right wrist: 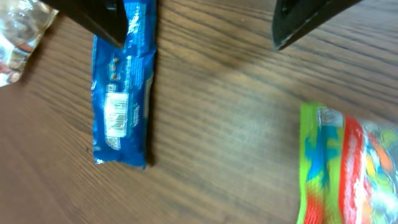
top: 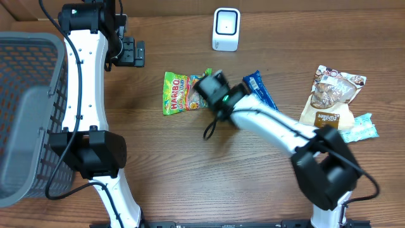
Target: Scan the item barcode
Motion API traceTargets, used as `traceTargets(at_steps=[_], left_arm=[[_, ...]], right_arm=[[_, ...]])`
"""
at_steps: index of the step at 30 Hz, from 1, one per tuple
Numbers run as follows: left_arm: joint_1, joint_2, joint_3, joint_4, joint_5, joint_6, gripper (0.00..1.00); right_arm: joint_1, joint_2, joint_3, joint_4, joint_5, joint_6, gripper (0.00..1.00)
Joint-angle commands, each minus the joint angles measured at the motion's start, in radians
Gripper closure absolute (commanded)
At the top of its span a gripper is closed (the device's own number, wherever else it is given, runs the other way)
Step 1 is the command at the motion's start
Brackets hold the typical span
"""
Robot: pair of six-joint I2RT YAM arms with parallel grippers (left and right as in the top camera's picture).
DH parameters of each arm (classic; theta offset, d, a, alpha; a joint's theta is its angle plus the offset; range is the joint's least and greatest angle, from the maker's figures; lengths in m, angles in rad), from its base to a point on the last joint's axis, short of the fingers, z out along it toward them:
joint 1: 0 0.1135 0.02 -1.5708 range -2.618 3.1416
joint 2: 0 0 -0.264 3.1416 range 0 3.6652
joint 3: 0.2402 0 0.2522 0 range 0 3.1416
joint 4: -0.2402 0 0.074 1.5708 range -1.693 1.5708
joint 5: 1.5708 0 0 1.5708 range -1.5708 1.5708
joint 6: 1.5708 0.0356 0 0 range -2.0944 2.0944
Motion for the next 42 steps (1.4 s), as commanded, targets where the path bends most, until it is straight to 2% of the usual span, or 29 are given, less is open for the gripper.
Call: traceTargets(at_steps=[1,6,10,15,19,22,29,32,34,36,37,42], left_arm=[[-0.011,0.008,0.006,0.002,0.011,0.019,0.00],[-0.014,0.008,0.006,0.002,0.011,0.019,0.00],[-0.014,0.008,0.006,0.002,0.011,0.019,0.01],[-0.013,0.008,0.006,0.002,0.011,0.019,0.00],[-0.014,0.008,0.006,0.002,0.011,0.019,0.00],[-0.013,0.008,0.006,0.002,0.011,0.019,0.01],[-0.012,0.008,0.006,0.002,0.011,0.019,0.00],[-0.013,0.008,0.006,0.002,0.011,0.019,0.00],[-0.015,0.008,0.006,0.002,0.011,0.019,0.00],[-0.015,0.008,0.006,0.002,0.011,0.019,0.00],[-0.015,0.008,0.006,0.002,0.011,0.019,0.00],[-0.013,0.008,0.006,0.002,0.011,0.019,0.00]], right_arm=[[-0.176,-0.099,0.117,-0.043,-0.292,-0.001,0.21],[-0.440,-0.088,0.106,-0.057,-0.745,-0.240,0.21],[-0.603,-0.033,0.072,-0.052,-1.030,-0.402,0.21],[-0.680,0.075,0.072,-0.040,-1.128,-0.440,0.24],[-0.685,0.158,0.072,-0.004,-1.141,-0.439,0.32],[-0.684,0.204,0.072,0.010,-1.141,-0.443,0.33],[-0.684,0.267,0.072,0.031,-1.150,-0.517,0.44],[-0.684,0.277,0.072,0.051,-1.157,-0.525,0.53],[-0.684,0.277,0.072,0.055,-1.164,-0.523,0.64],[-0.684,0.276,0.073,0.055,-1.175,-0.513,0.88],[-0.684,0.276,0.075,0.052,-1.181,-0.495,0.96],[-0.684,0.259,0.124,-0.023,-1.191,-0.384,0.96]])
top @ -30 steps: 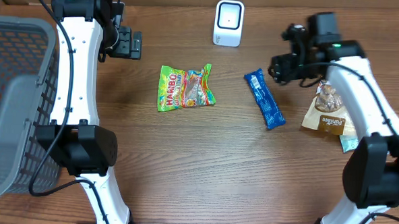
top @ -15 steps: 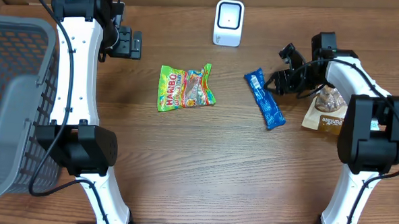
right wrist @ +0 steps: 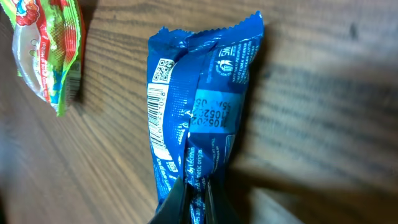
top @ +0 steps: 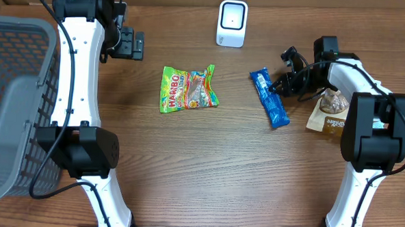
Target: Scan the item barcode
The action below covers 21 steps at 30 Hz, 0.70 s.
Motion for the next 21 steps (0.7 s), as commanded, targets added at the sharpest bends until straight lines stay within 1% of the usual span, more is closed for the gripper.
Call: traceTargets(at_steps=[1,3,4,5,9,11,13,15,19,21], left_arm=[[-0.007,0.008,0.007,0.001,0.011,0.019,0.00],[-0.009,0.008,0.007,0.001,0.011,0.019,0.01],[-0.009,0.008,0.007,0.001,0.011,0.019,0.00],[-0.009,0.008,0.007,0.001,0.011,0.019,0.00],[-0.008,0.008,0.007,0.001,0.011,0.019,0.00],[-0.008,0.008,0.007,0.001,0.011,0.019,0.00],[-0.009,0.008,0.007,0.001,0.011,0.019,0.00],[-0.008,0.008,0.007,0.001,0.011,0.019,0.00],[-0.008,0.008,0.007,0.001,0.011,0.019,0.00],[-0.008,0.008,0.007,0.001,0.011,0.019,0.00]], right_arm=[[0.008,-0.023,0.051,-0.049,-0.001,0.074,0.96],[0.023,-0.064,0.062,-0.071,0.048,0.084,0.96],[0.034,-0.086,0.063,-0.072,0.100,0.116,0.96],[0.055,-0.117,0.063,-0.070,0.195,0.159,0.96],[0.201,-0.225,0.063,-0.075,0.805,0.390,0.96],[0.284,-0.237,0.063,-0.078,1.122,0.523,0.96],[0.367,-0.232,0.062,-0.083,1.380,0.627,0.96],[0.439,-0.216,0.061,-0.085,1.489,0.641,0.96],[0.553,-0.163,0.061,-0.096,1.536,0.677,0.96],[0.598,-0.121,0.061,-0.108,1.656,0.743,0.96]])
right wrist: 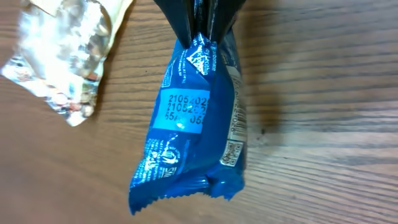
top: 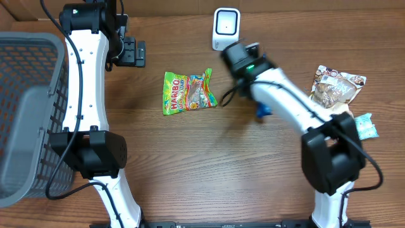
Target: Scan the item barcode
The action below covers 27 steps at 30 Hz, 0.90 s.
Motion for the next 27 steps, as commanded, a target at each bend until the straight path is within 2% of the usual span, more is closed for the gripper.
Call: traceTargets(at_steps=[1,3,11,17,20,24,26,27], left_arm=[[-0.008,0.008,0.006,0.001,0.011,0.019,0.00],[-0.008,0.008,0.006,0.001,0.011,0.019,0.00],[-0.008,0.008,0.006,0.001,0.011,0.019,0.00],[-0.008,0.008,0.006,0.002,0.011,0.019,0.00],[-0.008,0.008,0.006,0.001,0.011,0.019,0.01],[-0.008,0.008,0.006,0.001,0.011,0.019,0.00],[-0.008,0.008,0.006,0.002,0.011,0.019,0.00],[-0.008,0.008,0.006,0.001,0.011,0.019,0.00]], right_arm=[[0.053,0.077,0.015,-0.013,0.332,0.151,0.96],[0.090,0.121,0.015,-0.016,0.499,0.152,0.96],[0.095,0.186,0.015,-0.051,0.497,0.136,0.96],[0.117,0.194,0.015,-0.042,0.281,0.134,0.96],[0.140,0.194,0.015,-0.035,0.082,0.069,0.96],[0.154,0.194,0.015,-0.037,-0.045,0.049,0.96],[0.162,0.194,0.015,-0.039,-0.103,0.027,0.88],[0.167,0.194,0.015,-0.040,-0.139,-0.003,0.71]])
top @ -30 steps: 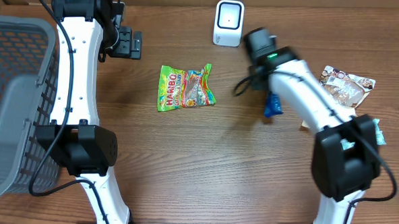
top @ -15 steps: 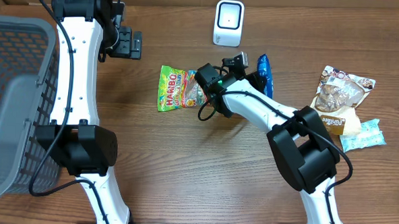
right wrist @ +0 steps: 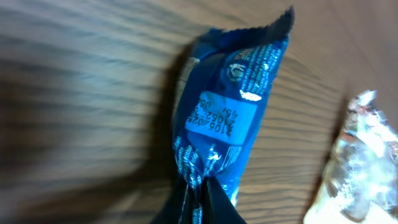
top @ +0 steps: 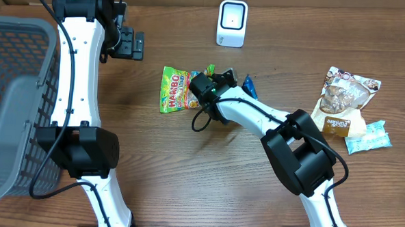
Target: Scan the item barcode
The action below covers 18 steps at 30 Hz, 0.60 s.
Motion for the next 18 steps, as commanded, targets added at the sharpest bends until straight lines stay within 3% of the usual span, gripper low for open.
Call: traceTargets(at_steps=[1,3,5,12,18], left_arm=[[-0.008,0.008,0.007,0.001,0.011,0.019,0.01],[-0.008,0.008,0.007,0.001,0.011,0.019,0.00],[-0.008,0.008,0.007,0.001,0.011,0.019,0.00],[-0.008,0.008,0.007,0.001,0.011,0.019,0.00],[-0.008,0.008,0.007,0.001,0.011,0.019,0.00]], right_arm=[[0.017,-0.003,0.013,0.000,-0.210,-0.079,0.54],[0.026,-0.005,0.021,-0.016,-0.243,-0.103,0.29],[0.027,-0.013,0.046,-0.045,-0.275,-0.103,0.22],[-0.040,-0.114,0.206,-0.104,-0.554,-0.160,0.21],[-0.204,-0.185,0.253,-0.119,-0.671,-0.185,0.31]])
